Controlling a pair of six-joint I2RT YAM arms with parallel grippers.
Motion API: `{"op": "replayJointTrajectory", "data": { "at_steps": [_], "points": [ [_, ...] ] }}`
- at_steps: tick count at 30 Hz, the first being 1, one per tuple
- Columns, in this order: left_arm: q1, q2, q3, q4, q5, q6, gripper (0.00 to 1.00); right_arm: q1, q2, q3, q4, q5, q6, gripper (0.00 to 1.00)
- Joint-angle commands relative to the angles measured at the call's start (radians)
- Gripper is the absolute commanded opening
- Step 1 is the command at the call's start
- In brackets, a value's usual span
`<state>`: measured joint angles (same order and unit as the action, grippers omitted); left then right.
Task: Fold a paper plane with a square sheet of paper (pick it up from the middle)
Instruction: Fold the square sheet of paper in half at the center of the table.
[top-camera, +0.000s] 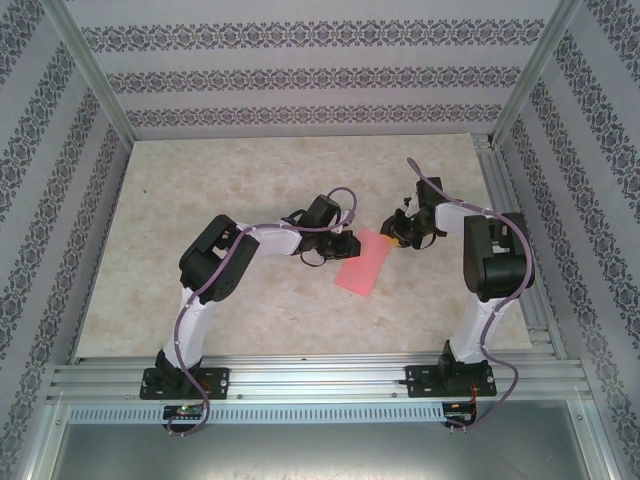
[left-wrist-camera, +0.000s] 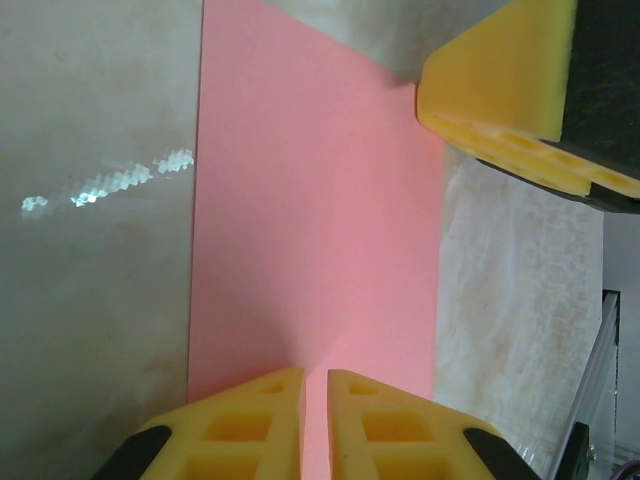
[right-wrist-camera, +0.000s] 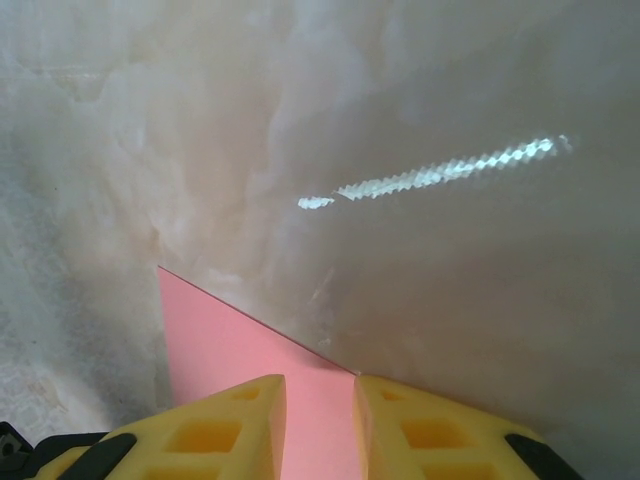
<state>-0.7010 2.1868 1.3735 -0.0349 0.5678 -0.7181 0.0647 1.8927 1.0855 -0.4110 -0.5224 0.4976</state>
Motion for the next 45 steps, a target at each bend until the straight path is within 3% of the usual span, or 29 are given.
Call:
{"op": "replayJointTrajectory", "data": {
  "at_steps": [1,8,19,27,36,45],
  "points": [
    [-0.007,0.029,-0.021,-0.072,-0.009,0.020,0.16,-0.005,-0.079,0.009,-0.016,0.046,0.012,0.26],
    [-0.006,0.027,-0.021,-0.069,-0.008,0.018,0.16,0.001,-0.139,-0.015,0.003,-0.004,0.012,0.27],
    [-0.006,0.021,-0.027,-0.066,-0.007,0.017,0.16,0.003,-0.027,-0.059,0.057,0.025,0.054,0.28],
    [-0.006,0.015,-0.020,-0.062,0.000,0.010,0.16,0.007,-0.169,-0.078,0.030,0.057,0.033,0.30],
    [-0.006,0.004,-0.008,-0.066,-0.002,0.010,0.16,0.114,-0.363,-0.359,0.237,-0.016,0.183,0.23],
    [-0.006,0.007,-0.022,-0.055,0.003,0.006,0.17,0.156,-0.277,-0.451,0.276,0.020,0.185,0.22]
  ]
}}
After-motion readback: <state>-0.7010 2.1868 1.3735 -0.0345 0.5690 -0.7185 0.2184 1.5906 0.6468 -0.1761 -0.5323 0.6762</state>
